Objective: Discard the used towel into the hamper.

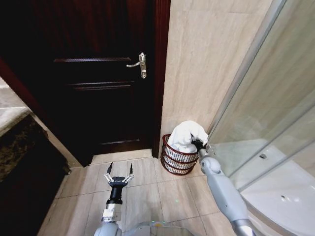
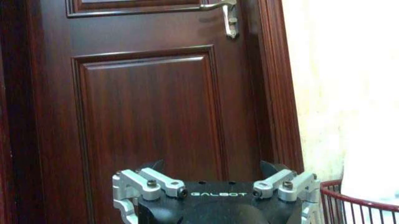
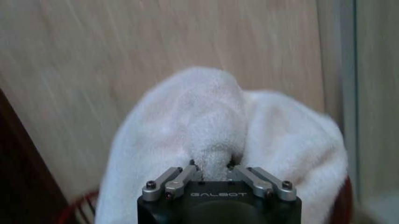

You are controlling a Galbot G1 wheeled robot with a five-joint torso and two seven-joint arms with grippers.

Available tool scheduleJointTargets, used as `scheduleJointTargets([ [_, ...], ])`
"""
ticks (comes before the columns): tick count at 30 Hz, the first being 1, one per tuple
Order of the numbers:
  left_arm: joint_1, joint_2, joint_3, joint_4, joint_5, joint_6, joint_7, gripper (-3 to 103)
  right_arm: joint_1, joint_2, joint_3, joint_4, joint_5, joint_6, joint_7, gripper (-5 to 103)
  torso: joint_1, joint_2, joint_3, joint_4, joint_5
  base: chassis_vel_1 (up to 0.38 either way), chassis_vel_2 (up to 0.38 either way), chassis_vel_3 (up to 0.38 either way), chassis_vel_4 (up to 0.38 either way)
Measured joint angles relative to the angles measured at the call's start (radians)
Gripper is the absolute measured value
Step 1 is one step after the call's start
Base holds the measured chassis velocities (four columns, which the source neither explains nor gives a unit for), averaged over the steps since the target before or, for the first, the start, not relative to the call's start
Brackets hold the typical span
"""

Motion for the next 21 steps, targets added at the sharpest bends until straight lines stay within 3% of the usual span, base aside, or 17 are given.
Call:
scheduleJointTargets([
  [2, -0.003, 0.005, 0.0, 0.0, -0.006, 0.001, 0.001, 100, -0.003, 0.0, 0.01, 0.019, 0.005, -0.113, 0.016, 16, 0.0, 0.0, 0.0, 0.0, 0.0001, 0.0, 0.0, 0.0, 0.0],
  [3, -0.003, 0.005, 0.0, 0.0, -0.006, 0.001, 0.001, 100, -0.003, 0.0, 0.01, 0.019, 0.005, -0.113, 0.016, 16, 0.0, 0.0, 0.0, 0.0, 0.0001, 0.0, 0.0, 0.0, 0.0],
  [6, -0.007, 0.016, -0.001, 0.0, -0.015, 0.002, 0.003, 100, 0.015, -0.001, 0.036, 0.047, 0.032, -0.32, 0.03, 16, 0.0, 0.0, 0.0, 0.0001, 0.0, 0.0, 0.0, 0.0, 0.0],
  [7, -0.007, 0.016, -0.001, 0.0, -0.015, 0.002, 0.003, 100, 0.015, -0.001, 0.036, 0.047, 0.032, -0.32, 0.03, 16, 0.0, 0.0, 0.0, 0.0001, 0.0, 0.0, 0.0, 0.0, 0.0],
  [10, -0.009, 0.023, -0.001, 0.0, -0.021, 0.003, 0.005, 100, 0.053, -0.012, 0.04, 0.045, 0.044, -0.444, 0.034, 16, 0.0, 0.0, 0.0, -0.0001, 0.0002, 0.0, 0.0, 0.0, 0.0],
  [11, -0.009, 0.023, -0.001, 0.0, -0.021, 0.003, 0.005, 100, 0.053, -0.012, 0.04, 0.045, 0.044, -0.444, 0.034, 16, 0.0, 0.0, 0.0, -0.0001, 0.0002, 0.0, 0.0, 0.0, 0.0],
  [15, -0.012, 0.025, -0.001, -0.013, -0.025, 0.003, 0.011, 100, 0.151, -0.044, 0.001, 0.011, 0.088, -0.573, 0.054, 16, 0.0, 0.0, 0.0, 0.0001, 0.0003, 0.0, 0.0, 0.0, 0.0],
  [21, -0.013, 0.032, -0.003, -0.029, -0.037, 0.011, 0.019, 100, 0.239, -0.081, -0.086, -0.059, 0.123, -0.62, 0.051, 16, 0.0, 0.001, 0.0, -0.0001, 0.0001, 0.0, 0.0, 0.0, 0.0],
])
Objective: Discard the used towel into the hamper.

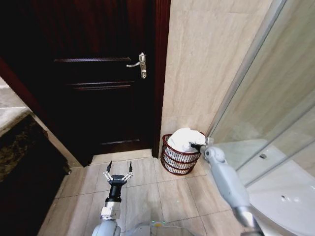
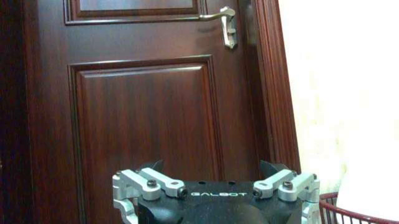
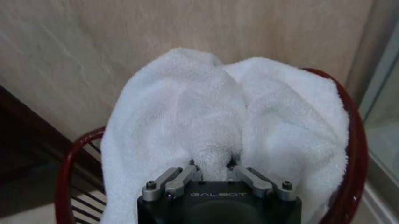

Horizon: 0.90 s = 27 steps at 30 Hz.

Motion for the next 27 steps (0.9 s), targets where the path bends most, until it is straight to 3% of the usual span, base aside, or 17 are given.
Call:
scheduleJointTargets([
  [8, -0.007, 0.01, -0.02, -0.009, -0.033, 0.011, 0.01, 100, 0.04, 0.006, -0.114, -0.104, 0.005, 0.003, -0.007, 16, 0.0, 0.0, 0.0, 0.0002, -0.0001, 0.0, 0.0, 0.0, 0.0],
  [17, -0.011, 0.012, -0.026, -0.009, -0.054, 0.014, 0.021, 100, 0.023, 0.052, -0.096, -0.149, -0.06, 0.013, -0.009, 13, 0.0, 0.0, 0.0, 0.0005, 0.0003, 0.0, 0.0, 0.0, 0.0],
  [19, -0.012, 0.012, -0.026, -0.008, -0.055, 0.014, 0.024, 100, 0.014, 0.05, -0.088, -0.127, -0.069, 0.021, -0.008, 16, 0.0, 0.0, 0.0, 0.0004, 0.0004, 0.0, 0.0, 0.0, 0.0],
  [22, -0.02, 0.013, -0.02, -0.004, -0.057, 0.018, 0.031, 100, -0.011, 0.017, -0.085, -0.037, -0.102, 0.083, -0.008, 32, 0.0, 0.0, 0.0, -0.0005, 0.0, 0.0, 0.0, 0.0, 0.0],
  [23, -0.02, 0.013, -0.02, -0.004, -0.057, 0.018, 0.031, 100, -0.011, 0.017, -0.085, -0.037, -0.102, 0.083, -0.008, 32, 0.0, 0.0, 0.0, -0.0005, 0.0, 0.0, 0.0, 0.0, 0.0],
  [26, -0.03, 0.01, -0.009, -0.001, -0.055, 0.025, 0.037, 100, -0.02, -0.009, -0.071, 0.049, -0.1, 0.091, 0.025, 48, 0.0, 0.0, 0.0, -0.0002, -0.0003, 0.0, 0.0, 0.0, 0.0],
  [27, -0.03, 0.01, -0.009, -0.001, -0.055, 0.025, 0.037, 100, -0.02, -0.009, -0.071, 0.049, -0.1, 0.091, 0.025, 48, 0.0, 0.0, 0.0, -0.0002, -0.0003, 0.0, 0.0, 0.0, 0.0],
])
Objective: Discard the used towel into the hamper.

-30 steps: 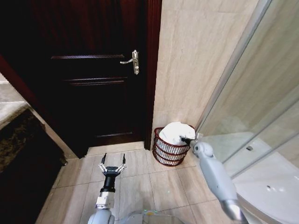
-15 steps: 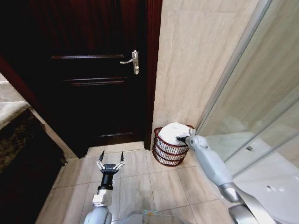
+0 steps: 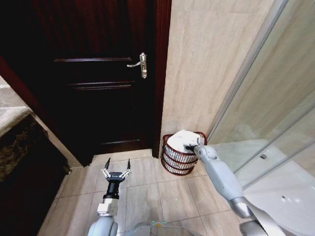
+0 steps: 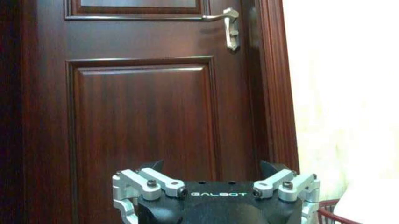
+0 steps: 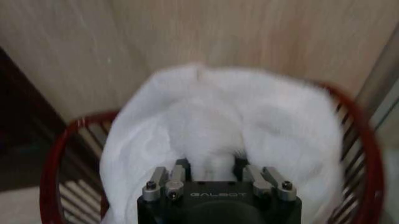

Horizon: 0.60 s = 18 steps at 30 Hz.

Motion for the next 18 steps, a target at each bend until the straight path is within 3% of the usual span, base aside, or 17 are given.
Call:
scheduleJointTargets([
  [1, -0.003, -0.001, 0.002, 0.0, 0.001, 0.002, 0.002, 100, -0.008, -0.014, 0.002, 0.043, 0.004, -0.01, 0.009, 54, 0.0, 0.0, 0.0, 0.0003, 0.0002, 0.0, 0.0, 0.0, 0.0],
  [3, -0.005, -0.001, 0.002, -0.001, 0.001, 0.003, 0.003, 100, -0.018, -0.023, 0.006, 0.077, 0.008, -0.02, 0.015, 54, 0.0, 0.0, 0.0, 0.0003, 0.0003, 0.0, 0.0, 0.0, 0.0],
  [5, -0.005, -0.001, 0.003, -0.008, 0.001, 0.007, 0.003, 100, -0.057, -0.039, 0.022, 0.169, 0.014, -0.033, 0.034, 66, 0.0, 0.0, 0.0, 0.0004, 0.0, 0.0, 0.0, 0.0, 0.0],
  [7, -0.005, -0.001, 0.003, -0.009, 0.0, 0.008, 0.003, 100, -0.072, -0.042, 0.028, 0.194, 0.014, -0.031, 0.041, 71, 0.0, 0.0, 0.0, 0.0004, 0.0001, 0.0, 0.0, 0.0, 0.0],
  [9, -0.004, -0.004, 0.002, -0.014, -0.001, 0.008, 0.001, 100, -0.145, -0.044, 0.061, 0.286, 0.008, 0.009, 0.049, 82, 0.0, 0.0, 0.0, 0.0005, 0.0001, 0.0, 0.0, 0.0, 0.0],
  [11, -0.003, -0.005, 0.003, -0.016, -0.002, 0.008, 0.001, 100, -0.17, -0.043, 0.074, 0.313, 0.005, 0.03, 0.049, 82, 0.0, 0.0, 0.0, 0.0002, 0.0005, 0.0, 0.0, 0.0, 0.0],
  [12, 0.002, -0.009, 0.002, -0.019, -0.005, 0.011, -0.009, 100, -0.278, -0.034, 0.123, 0.424, -0.038, 0.131, 0.048, 88, 0.0, 0.0, 0.0, 0.0002, 0.0004, 0.0, 0.0, 0.0, 0.0],
  [13, 0.003, -0.009, 0.002, -0.019, -0.005, 0.012, -0.01, 100, -0.298, -0.031, 0.131, 0.444, -0.051, 0.154, 0.047, 93, 0.0, 0.0, 0.0, 0.0002, 0.0004, 0.0, 0.0, 0.0, 0.0],
  [14, 0.007, -0.01, 0.002, -0.023, -0.009, 0.022, -0.016, 100, -0.375, -0.019, 0.161, 0.52, -0.118, 0.245, 0.043, 97, 0.0, 0.0, 0.0, 0.0002, 0.0001, 0.0, 0.0, 0.0, 0.0],
  [15, 0.007, -0.01, 0.002, -0.023, -0.009, 0.022, -0.016, 100, -0.375, -0.019, 0.161, 0.52, -0.118, 0.245, 0.043, 97, 0.0, 0.0, 0.0, 0.0002, 0.0001, 0.0, 0.0, 0.0, 0.0],
  [17, 0.013, -0.01, 0.002, -0.03, -0.017, 0.042, -0.021, 100, -0.481, 0.003, 0.194, 0.61, -0.209, 0.34, 0.043, 100, 0.0, 0.0, 0.0, 0.0004, -0.0002, 0.0, 0.0, 0.0, 0.0],
  [18, 0.013, -0.01, 0.002, -0.032, -0.019, 0.047, -0.022, 100, -0.498, 0.008, 0.198, 0.621, -0.221, 0.353, 0.044, 100, 0.0, 0.0, 0.0, 0.0004, -0.0002, 0.0, 0.0, 0.0, 0.0],
])
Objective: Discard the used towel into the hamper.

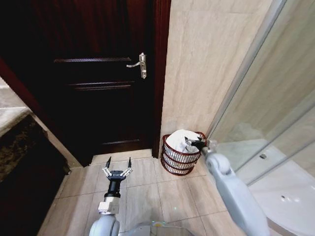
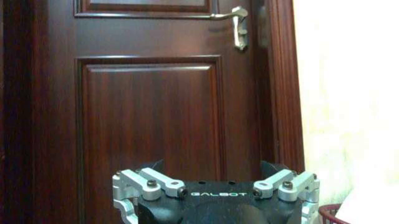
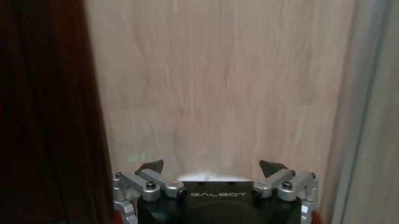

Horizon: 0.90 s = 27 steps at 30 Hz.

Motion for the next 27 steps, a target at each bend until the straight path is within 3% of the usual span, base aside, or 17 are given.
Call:
scheduleJointTargets([
  [1, 0.001, 0.002, 0.0, -0.007, -0.009, 0.021, -0.002, 100, -0.087, 0.027, 0.024, 0.046, -0.062, 0.069, 0.001, 100, 0.0, 0.0, 0.0, -0.0002, 0.0006, 0.0, 0.0, 0.0, 0.0],
  [2, 0.001, 0.002, 0.0, -0.007, -0.009, 0.021, -0.002, 100, -0.087, 0.027, 0.024, 0.046, -0.062, 0.069, 0.001, 100, 0.0, 0.0, 0.0, -0.0002, 0.0006, 0.0, 0.0, 0.0, 0.0],
  [5, -0.004, 0.004, 0.004, -0.021, -0.032, 0.09, -0.008, 100, -0.261, 0.123, 0.082, 0.106, -0.199, 0.23, -0.013, 100, 0.0, 0.0, 0.0, -0.0001, 0.0006, 0.0, 0.0, 0.0, 0.0],
  [6, -0.004, 0.004, 0.004, -0.021, -0.032, 0.09, -0.008, 100, -0.261, 0.123, 0.082, 0.106, -0.199, 0.23, -0.013, 100, 0.0, 0.0, 0.0, -0.0001, 0.0006, 0.0, 0.0, 0.0, 0.0],
  [9, -0.03, 0.009, -0.002, -0.02, -0.064, 0.142, -0.008, 100, -0.401, 0.211, 0.132, 0.146, -0.264, 0.346, -0.06, 100, 0.0, 0.0, 0.0, -0.0001, 0.0, 0.0, 0.0, 0.0, 0.0],
  [11, -0.037, 0.014, -0.006, -0.015, -0.07, 0.146, -0.007, 100, -0.422, 0.225, 0.138, 0.147, -0.276, 0.369, -0.062, 100, 0.0, 0.0, 0.0, -0.0001, 0.0005, 0.0, 0.0, 0.0, 0.0],
  [13, -0.069, 0.027, -0.024, -0.003, -0.098, 0.168, 0.02, 100, -0.514, 0.281, 0.169, 0.158, -0.327, 0.448, -0.068, 100, 0.0, 0.0, 0.0, -0.0003, 0.0004, 0.0, 0.0, 0.0, 0.0],
  [17, -0.089, 0.015, -0.035, -0.008, -0.119, 0.193, 0.079, 100, -0.589, 0.322, 0.202, 0.195, -0.32, 0.476, -0.061, 100, 0.0, 0.0, 0.0, -0.0002, 0.0002, 0.0, 0.0, 0.0, 0.0],
  [27, -0.099, 0.022, -0.029, 0.021, -0.121, 0.164, 0.11, 100, -0.611, 0.366, 0.227, 0.2, -0.303, 0.511, -0.061, 100, 0.0, 0.0, 0.0, -0.0001, 0.0005, 0.0, 0.0, 0.0, 0.0],
])
